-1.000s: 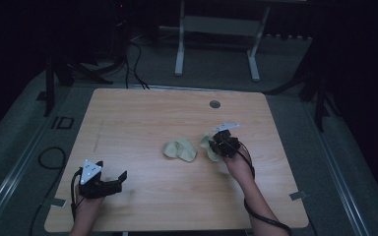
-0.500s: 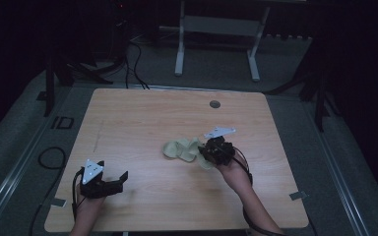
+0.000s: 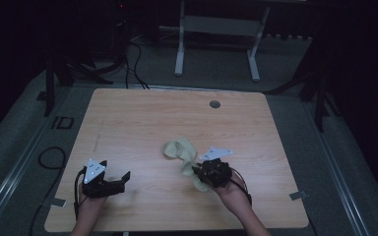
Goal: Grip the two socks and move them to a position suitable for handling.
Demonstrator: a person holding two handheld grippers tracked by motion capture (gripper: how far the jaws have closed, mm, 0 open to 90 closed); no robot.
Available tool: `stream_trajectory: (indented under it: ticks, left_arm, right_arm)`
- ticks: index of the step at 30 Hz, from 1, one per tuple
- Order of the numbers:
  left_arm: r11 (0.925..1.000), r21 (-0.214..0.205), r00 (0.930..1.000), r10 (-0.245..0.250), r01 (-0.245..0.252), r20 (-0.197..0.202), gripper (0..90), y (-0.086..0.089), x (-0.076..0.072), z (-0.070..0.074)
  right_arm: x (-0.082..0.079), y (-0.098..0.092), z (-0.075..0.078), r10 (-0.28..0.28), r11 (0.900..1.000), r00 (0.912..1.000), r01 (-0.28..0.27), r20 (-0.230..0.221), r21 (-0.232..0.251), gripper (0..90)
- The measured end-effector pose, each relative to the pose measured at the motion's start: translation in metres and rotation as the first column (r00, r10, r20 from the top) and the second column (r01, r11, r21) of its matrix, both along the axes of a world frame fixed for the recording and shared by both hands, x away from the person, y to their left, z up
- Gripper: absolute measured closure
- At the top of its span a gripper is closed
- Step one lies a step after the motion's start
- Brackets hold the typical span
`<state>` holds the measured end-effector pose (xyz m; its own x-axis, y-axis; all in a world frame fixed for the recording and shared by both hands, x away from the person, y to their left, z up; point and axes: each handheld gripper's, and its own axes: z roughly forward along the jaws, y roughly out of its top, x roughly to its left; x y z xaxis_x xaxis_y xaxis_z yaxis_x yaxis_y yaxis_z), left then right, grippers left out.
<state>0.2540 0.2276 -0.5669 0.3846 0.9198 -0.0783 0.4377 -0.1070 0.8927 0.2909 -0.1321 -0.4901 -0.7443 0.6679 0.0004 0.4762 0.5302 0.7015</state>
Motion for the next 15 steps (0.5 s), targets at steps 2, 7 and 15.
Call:
stream_trajectory:
  ticks: [2,7,15]
  left_arm:
    - [0.9997,0.026,1.0000,-0.003,0.004,-0.005,1.4,-0.003,0.000,-0.001]
    - [0.9994,0.021,0.9996,-0.028,0.028,-0.002,1.3,-0.006,0.001,-0.001]
    - [0.9986,0.046,0.9996,-0.026,0.027,-0.013,1.3,-0.010,0.001,-0.002]
  right_arm:
    - [-0.007,0.003,-0.009,0.023,0.9996,0.9995,-0.023,-0.020,-0.017,79.2]
    - [-0.017,0.009,-0.031,0.062,0.9963,0.9963,-0.065,-0.060,-0.057,78.9]
    - [-0.015,0.015,-0.058,0.062,0.9917,0.9947,-0.071,-0.081,-0.108,77.0]
